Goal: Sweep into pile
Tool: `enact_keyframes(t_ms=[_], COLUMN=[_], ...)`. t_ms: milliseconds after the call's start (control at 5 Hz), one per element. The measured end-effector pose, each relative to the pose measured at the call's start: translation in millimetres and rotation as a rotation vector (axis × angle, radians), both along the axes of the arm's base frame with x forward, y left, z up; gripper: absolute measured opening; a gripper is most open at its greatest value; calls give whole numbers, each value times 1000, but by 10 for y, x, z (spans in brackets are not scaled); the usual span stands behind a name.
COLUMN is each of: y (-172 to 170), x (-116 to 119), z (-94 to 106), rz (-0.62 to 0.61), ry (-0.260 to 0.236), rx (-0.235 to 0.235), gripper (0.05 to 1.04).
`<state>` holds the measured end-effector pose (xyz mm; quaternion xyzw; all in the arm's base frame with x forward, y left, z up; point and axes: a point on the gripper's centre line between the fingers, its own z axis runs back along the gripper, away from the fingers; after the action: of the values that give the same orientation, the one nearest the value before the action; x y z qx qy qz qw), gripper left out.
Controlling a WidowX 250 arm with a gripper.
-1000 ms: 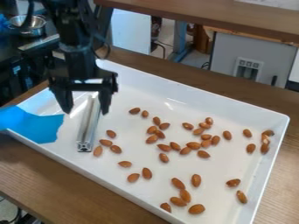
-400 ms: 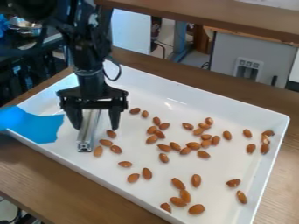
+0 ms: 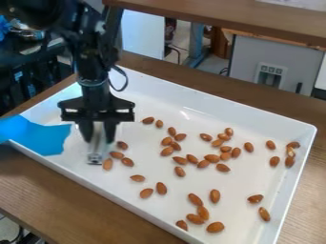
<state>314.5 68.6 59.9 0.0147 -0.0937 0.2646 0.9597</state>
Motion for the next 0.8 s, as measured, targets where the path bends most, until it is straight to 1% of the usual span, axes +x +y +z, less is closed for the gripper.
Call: enact_keyframes(t_ms=[200,400,800], y=[-266,-515,-997], x=[69,151,336], z=[-4,-8,-39], rz=[-16,3,44], ry=[5,6,-9], rx=[12,29,83], gripper=[372,372,372])
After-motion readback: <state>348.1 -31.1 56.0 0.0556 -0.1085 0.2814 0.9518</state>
